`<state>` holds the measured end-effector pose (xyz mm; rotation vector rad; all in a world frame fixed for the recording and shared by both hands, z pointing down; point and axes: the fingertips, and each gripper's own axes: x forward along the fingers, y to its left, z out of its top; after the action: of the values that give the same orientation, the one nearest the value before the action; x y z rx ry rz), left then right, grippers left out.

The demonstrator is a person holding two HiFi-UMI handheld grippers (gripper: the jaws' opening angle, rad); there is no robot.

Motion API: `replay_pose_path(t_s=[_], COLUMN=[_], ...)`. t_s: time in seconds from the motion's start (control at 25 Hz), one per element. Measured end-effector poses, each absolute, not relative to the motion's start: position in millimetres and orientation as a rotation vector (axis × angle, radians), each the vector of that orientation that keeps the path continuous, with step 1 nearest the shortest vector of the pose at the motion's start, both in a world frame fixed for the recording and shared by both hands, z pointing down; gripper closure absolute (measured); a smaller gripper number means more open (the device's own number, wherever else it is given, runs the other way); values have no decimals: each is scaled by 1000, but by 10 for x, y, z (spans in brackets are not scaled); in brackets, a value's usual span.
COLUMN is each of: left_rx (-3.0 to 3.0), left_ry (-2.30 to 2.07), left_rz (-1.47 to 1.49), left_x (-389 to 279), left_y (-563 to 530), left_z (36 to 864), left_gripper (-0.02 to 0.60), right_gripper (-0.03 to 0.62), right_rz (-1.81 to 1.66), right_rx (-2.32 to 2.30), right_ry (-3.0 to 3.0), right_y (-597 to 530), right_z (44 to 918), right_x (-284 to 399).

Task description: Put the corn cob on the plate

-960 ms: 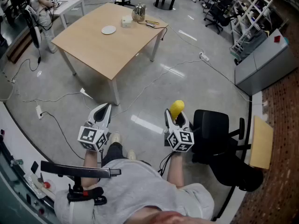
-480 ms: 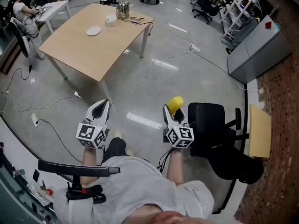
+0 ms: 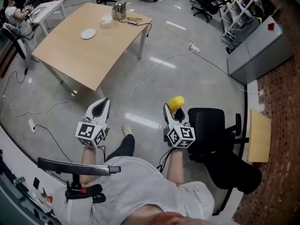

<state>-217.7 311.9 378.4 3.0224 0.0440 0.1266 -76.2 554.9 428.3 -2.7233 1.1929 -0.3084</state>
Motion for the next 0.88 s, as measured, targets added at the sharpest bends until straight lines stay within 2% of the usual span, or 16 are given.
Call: replay_pose_path(t_s=[0.64,0.88], left_rx=[3003,3011], left_ry=[-32,-94], left_rz=[127,110], left_x=[-723,-571], left_y=[2023,1653], left_z=[3756,3730], left_gripper=[561,561], right_gripper=[340,340], right_rz=[-351,-358], right_rx=[-2723,-2690], right_ry=[1312,1377], right_y=[4389,3952], right_z=[4205,4188], right_x=[745,988])
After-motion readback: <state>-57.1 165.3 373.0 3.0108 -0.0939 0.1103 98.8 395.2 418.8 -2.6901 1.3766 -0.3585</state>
